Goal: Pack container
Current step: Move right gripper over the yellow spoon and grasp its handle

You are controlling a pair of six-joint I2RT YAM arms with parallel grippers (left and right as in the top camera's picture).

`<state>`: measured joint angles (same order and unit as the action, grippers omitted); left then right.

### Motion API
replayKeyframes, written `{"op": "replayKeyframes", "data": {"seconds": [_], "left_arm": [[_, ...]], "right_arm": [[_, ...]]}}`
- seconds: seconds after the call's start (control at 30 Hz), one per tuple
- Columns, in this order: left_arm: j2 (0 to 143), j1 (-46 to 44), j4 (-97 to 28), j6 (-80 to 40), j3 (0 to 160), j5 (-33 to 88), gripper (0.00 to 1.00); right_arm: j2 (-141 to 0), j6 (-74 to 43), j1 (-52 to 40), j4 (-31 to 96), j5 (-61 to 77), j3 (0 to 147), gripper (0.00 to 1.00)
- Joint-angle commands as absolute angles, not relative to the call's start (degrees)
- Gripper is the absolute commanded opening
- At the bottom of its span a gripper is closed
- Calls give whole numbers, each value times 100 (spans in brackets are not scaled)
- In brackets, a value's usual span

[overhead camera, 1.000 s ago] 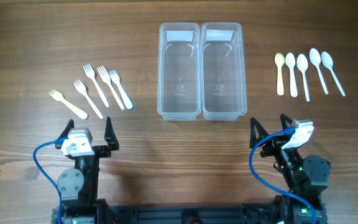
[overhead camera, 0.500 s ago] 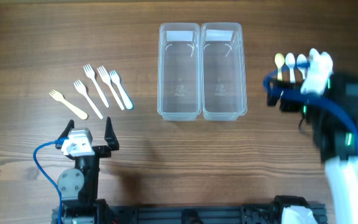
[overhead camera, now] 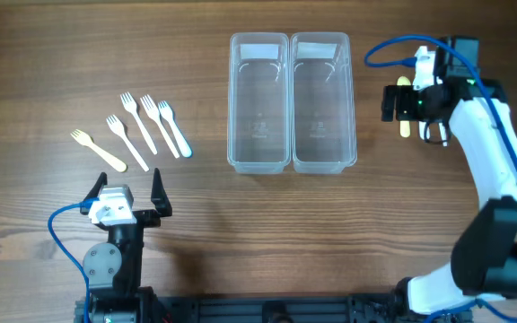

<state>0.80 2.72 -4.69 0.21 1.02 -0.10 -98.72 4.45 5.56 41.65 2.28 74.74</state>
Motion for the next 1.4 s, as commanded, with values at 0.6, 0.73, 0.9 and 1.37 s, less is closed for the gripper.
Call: {"op": "replayKeyframes", "data": {"seconds": [0.6,0.73,0.9,1.37], "left_arm": [[27,235,-451,128,54,40,100],[27,235,-451,128,54,40,100],[27,235,-451,128,54,40,100],[27,235,-451,128,54,40,100]], "right_arm": [[-10532,276,644,3343,-563,7605,96],[-10792,150,744,3245,-534,7605,95],[-11190,150,797,3234,-292,7605,93],[-11690,137,788,2954,5,7605,87]]}}
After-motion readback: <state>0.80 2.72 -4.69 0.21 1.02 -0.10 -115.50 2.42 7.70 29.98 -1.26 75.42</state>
